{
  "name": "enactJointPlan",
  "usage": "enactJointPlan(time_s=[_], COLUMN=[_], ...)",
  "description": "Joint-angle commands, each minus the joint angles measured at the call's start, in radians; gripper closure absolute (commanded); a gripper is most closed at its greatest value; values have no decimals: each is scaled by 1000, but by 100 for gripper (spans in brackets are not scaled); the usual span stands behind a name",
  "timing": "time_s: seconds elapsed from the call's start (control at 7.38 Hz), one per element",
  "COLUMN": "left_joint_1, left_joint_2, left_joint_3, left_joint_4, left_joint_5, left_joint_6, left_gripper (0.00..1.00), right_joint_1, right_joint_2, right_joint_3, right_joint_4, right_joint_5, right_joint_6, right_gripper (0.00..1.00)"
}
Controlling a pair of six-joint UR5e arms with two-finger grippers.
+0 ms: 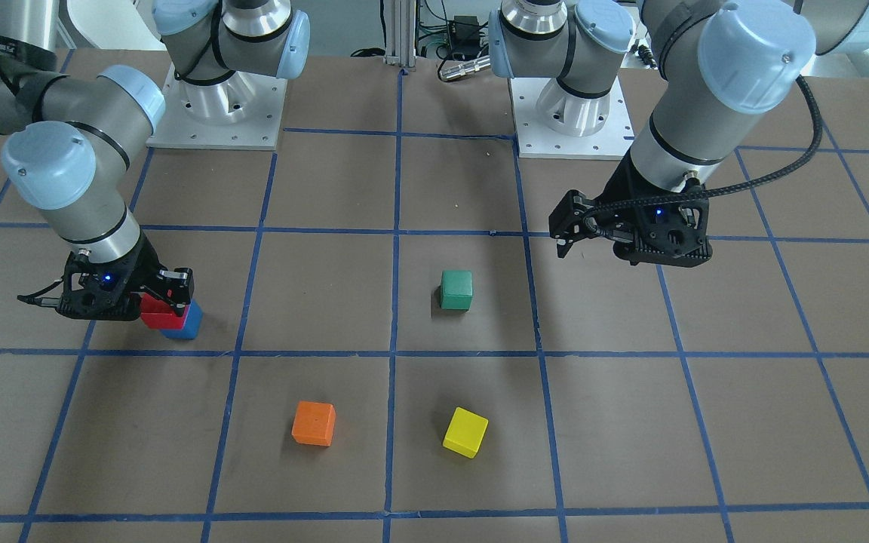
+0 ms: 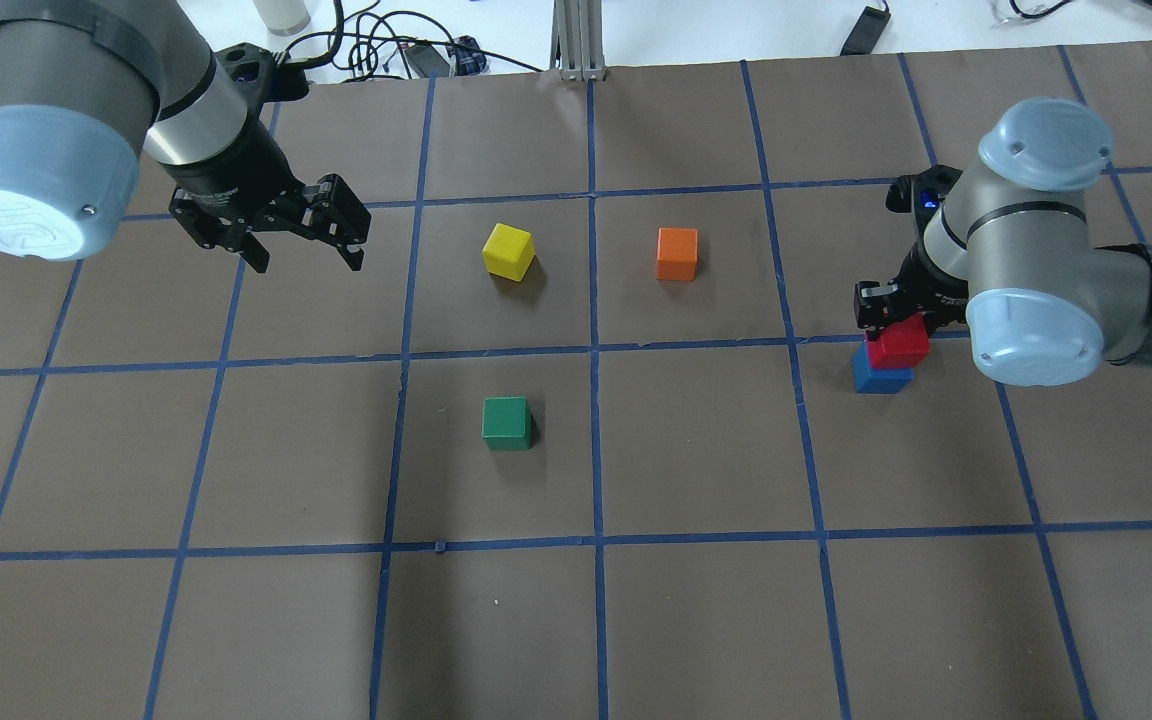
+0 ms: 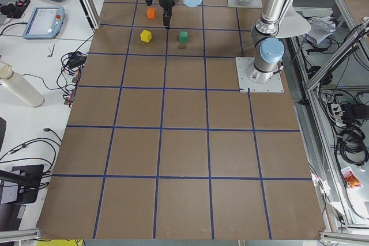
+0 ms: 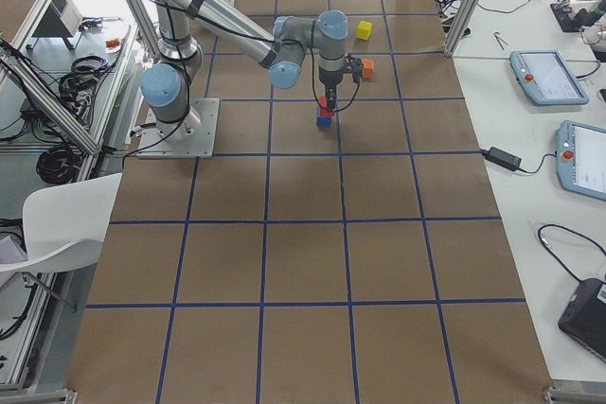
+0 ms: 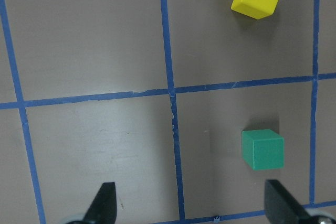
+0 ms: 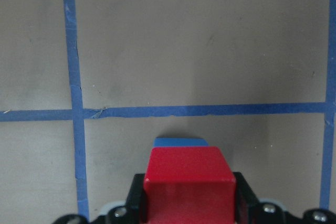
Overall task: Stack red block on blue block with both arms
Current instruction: 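Lower the red cube onto the blue cube with the right gripper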
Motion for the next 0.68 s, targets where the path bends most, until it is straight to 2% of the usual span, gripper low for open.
enactJointPlan(time_s=[0.0, 0.14, 0.54], left_joint_1=[0, 0, -1], left_joint_2=[-1, -1, -4], left_joint_3=[0, 0, 0], left_joint_4=[0, 0, 0], left_joint_5=[0, 0, -2], left_joint_6=[0, 0, 0], left_gripper=[0, 0, 0], right_joint_1=[0, 0, 2], right_joint_2=[4, 4, -14], right_joint_3=[0, -2, -48], right_joint_4=[2, 6, 54], right_joint_5=[0, -5, -9], right_joint_6=[-9, -9, -5], right_gripper=[20, 3, 0])
